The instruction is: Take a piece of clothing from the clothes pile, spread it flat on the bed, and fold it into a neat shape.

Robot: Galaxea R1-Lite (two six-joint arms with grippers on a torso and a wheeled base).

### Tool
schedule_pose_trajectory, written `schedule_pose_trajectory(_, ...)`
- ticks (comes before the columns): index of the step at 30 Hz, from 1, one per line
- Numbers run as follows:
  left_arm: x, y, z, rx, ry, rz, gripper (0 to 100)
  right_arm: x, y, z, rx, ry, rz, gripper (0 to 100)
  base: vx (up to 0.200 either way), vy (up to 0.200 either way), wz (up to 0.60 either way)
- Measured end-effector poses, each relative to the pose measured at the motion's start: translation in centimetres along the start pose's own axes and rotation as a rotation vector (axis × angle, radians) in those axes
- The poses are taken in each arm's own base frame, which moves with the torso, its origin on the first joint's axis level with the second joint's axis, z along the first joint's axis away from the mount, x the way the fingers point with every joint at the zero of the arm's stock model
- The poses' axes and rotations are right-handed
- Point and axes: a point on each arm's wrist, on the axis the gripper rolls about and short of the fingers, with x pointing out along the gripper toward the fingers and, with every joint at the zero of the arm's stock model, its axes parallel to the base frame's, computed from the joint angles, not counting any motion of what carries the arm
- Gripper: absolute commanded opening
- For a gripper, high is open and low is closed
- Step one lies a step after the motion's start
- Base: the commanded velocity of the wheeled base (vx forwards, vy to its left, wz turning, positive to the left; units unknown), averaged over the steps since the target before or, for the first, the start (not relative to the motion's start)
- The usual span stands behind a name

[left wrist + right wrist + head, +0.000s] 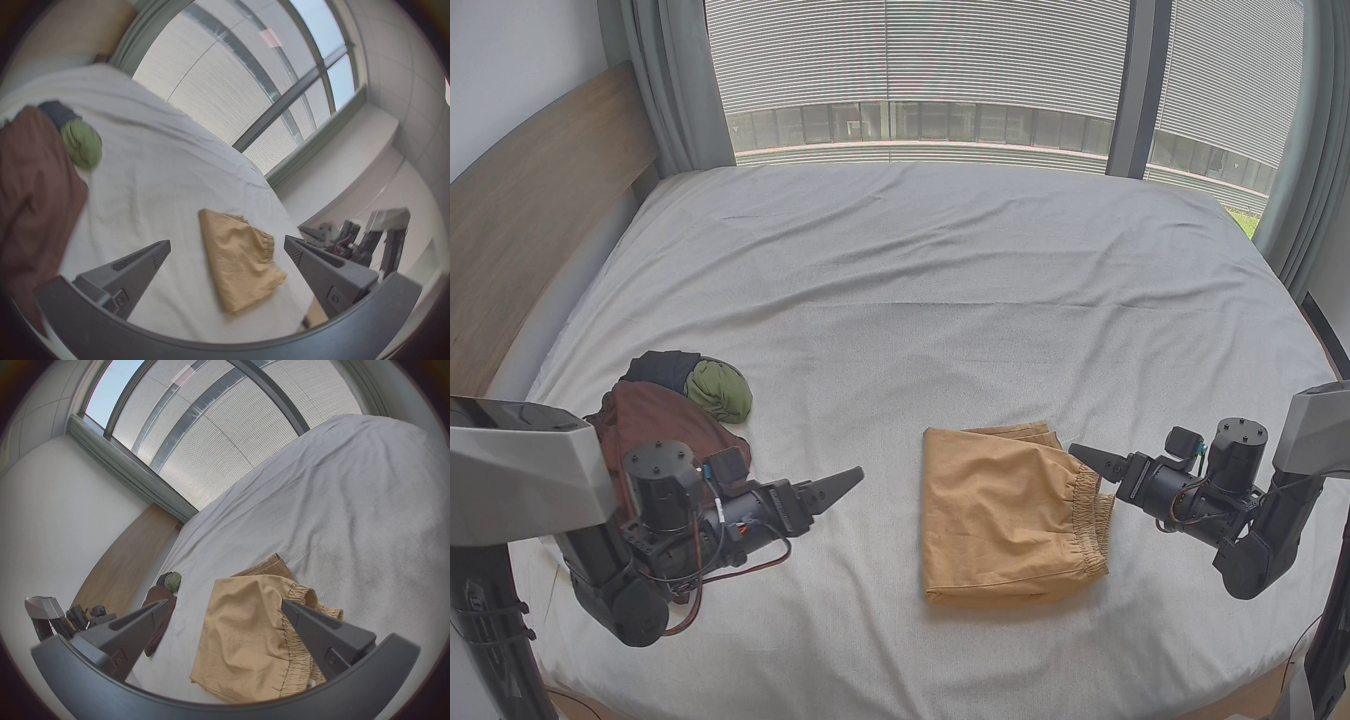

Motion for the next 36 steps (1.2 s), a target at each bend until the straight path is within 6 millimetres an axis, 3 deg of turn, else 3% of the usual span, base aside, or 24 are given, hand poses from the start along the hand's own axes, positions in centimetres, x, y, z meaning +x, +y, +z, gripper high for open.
schedule_pose_trajectory(8, -3.2, 2.1, 1.4, 0.269, -0.034, 0.088, 100, -0.9, -0.4, -1.0, -0.092, 0.044, -0.032, 100, 0.000, 0.000, 0.00)
schedule_pose_trajectory(17, -6.5, 2.9, -0.8, 0.413, 0.085, 0.163, 100, -1.5, -2.4, -3.1, -0.144, 0.135, -0.102, 100, 0.000, 0.000, 0.00)
schedule_pose_trajectory(36, -7.1, 2.9, -1.3, 0.426, 0.110, 0.173, 100, -1.9, -5.2, -5.6, -0.097, 0.232, -0.201, 100, 0.000, 0.000, 0.00)
